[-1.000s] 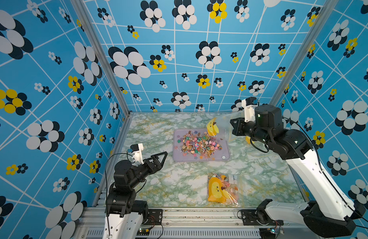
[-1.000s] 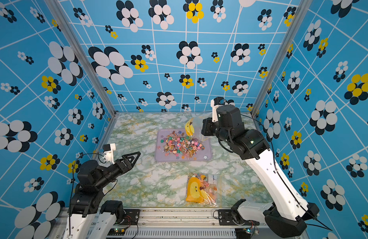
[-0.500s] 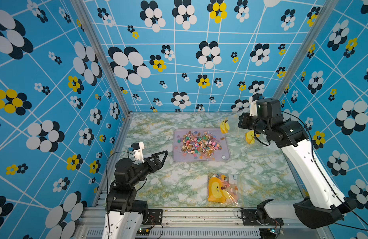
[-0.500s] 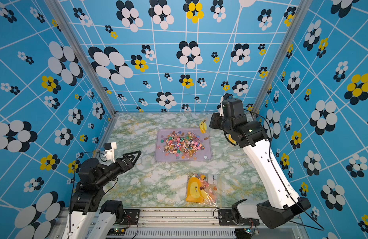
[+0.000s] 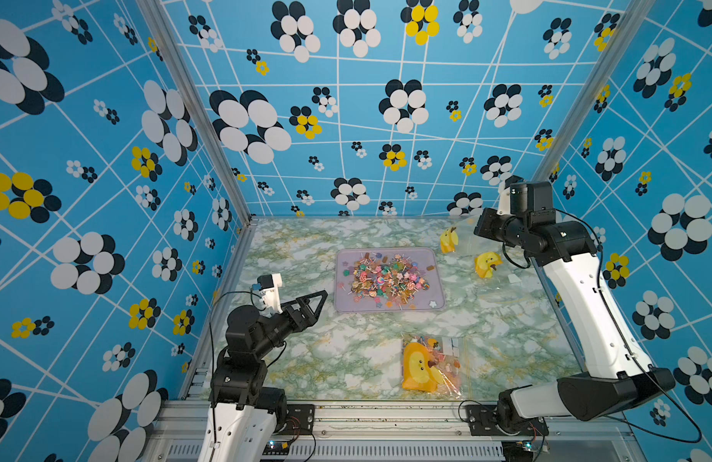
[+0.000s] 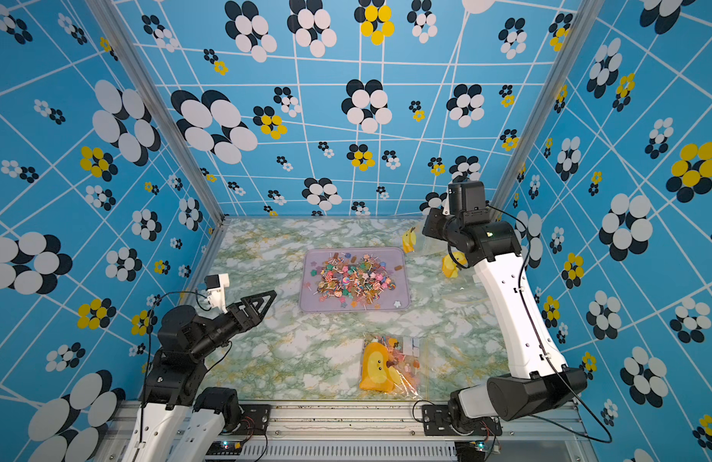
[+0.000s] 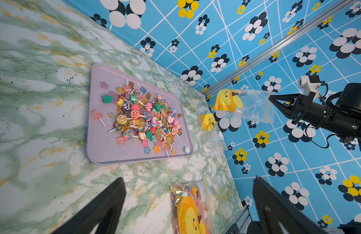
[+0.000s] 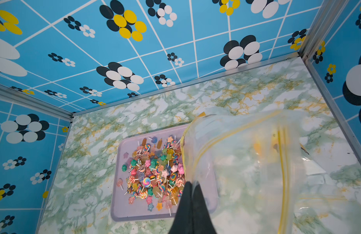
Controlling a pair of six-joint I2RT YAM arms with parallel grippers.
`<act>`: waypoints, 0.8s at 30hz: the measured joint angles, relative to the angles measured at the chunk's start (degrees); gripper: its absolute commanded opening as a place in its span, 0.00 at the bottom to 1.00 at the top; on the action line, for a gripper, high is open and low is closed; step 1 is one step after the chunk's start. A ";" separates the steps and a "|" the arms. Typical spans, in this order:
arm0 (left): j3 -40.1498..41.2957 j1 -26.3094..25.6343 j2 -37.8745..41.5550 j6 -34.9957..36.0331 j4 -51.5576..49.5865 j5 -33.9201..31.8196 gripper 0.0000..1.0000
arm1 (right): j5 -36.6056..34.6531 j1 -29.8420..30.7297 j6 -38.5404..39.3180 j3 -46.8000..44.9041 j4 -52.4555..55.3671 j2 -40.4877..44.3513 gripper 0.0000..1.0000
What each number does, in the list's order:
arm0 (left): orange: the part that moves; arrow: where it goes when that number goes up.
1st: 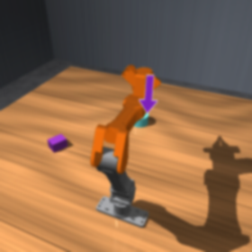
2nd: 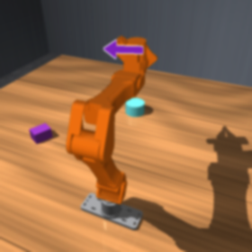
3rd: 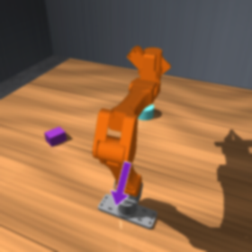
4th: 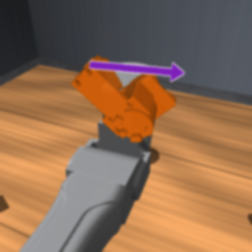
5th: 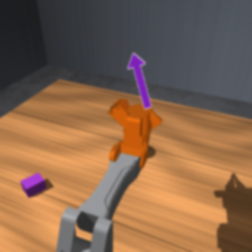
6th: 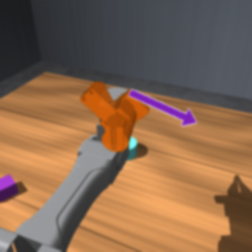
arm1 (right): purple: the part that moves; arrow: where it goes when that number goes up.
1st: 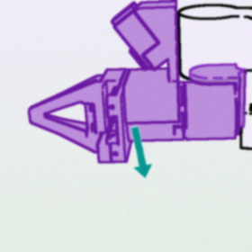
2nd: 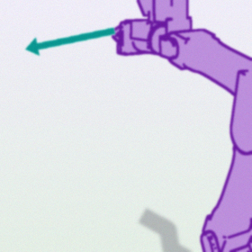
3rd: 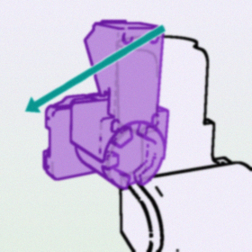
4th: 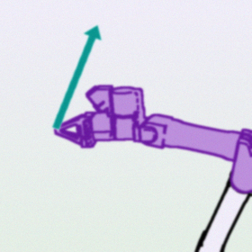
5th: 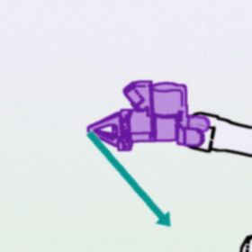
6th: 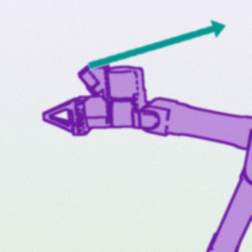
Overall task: Pour candies out of the ziploc bag
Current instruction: Place the ziploc bag in the ziploc bag.
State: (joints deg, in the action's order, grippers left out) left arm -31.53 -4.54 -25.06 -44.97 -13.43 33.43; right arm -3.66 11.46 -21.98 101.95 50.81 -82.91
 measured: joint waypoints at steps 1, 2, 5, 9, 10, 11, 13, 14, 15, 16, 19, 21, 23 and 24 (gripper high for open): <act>0.46 -0.20 0.00 0.00 0.46 -0.02 0.99 | 0.22 -0.81 0.15 0.07 0.02 -0.50 0.00; 0.94 -0.42 0.00 0.00 1.07 -0.02 1.00 | 0.48 -1.55 0.17 0.09 0.04 -0.94 0.00; 2.86 -1.36 -0.28 0.00 3.19 -0.24 0.99 | 1.01 -3.96 0.37 0.09 0.04 -2.34 0.00; 4.79 -3.13 -1.77 0.07 4.81 -1.27 1.00 | 1.53 -8.00 0.61 0.09 0.00 -4.07 0.00; 5.01 -3.74 -2.12 0.20 5.01 -1.64 0.99 | 1.77 -9.29 0.59 0.09 0.00 -4.61 0.00; 5.16 -4.42 -2.38 0.31 5.33 -2.05 1.00 | 2.16 -10.67 0.57 0.11 -0.02 -5.29 0.00; 5.33 -5.84 -2.71 0.72 6.10 -3.04 0.99 | 2.99 -13.14 0.42 0.33 -0.02 -6.71 0.00; 5.35 -6.56 -2.82 0.98 6.38 -3.52 0.99 | 3.43 -14.27 0.20 0.61 -0.09 -7.54 0.00; 5.38 -7.21 -2.93 1.16 6.67 -3.93 0.99 | 3.89 -15.32 -0.02 0.87 -0.24 -8.37 0.00; 5.49 -7.93 -3.04 1.29 7.10 -4.42 0.99 | 4.24 -16.20 -0.31 1.05 -0.44 -9.14 0.00; 5.79 -9.99 -3.58 1.75 7.76 -5.70 0.99 | 4.48 -17.79 -1.44 1.07 -0.68 -10.80 0.00; 5.99 -11.15 -3.85 2.19 7.85 -6.54 0.99 | 4.46 -17.88 -2.12 1.07 -0.92 -11.19 0.00; 6.03 -12.26 -4.04 2.67 7.89 -7.32 1.00 | 4.48 -17.86 -2.91 1.07 -1.42 -11.23 0.00; 6.03 -12.61 -4.04 2.82 7.85 -7.58 0.99 | 4.48 -17.86 -3.15 1.07 -1.75 -11.21 0.00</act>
State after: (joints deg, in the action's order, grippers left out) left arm -25.50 -17.15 -29.10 -42.15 -5.58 25.85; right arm 0.82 -6.39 -25.12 103.02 49.06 -94.13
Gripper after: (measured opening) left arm 0.995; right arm 0.048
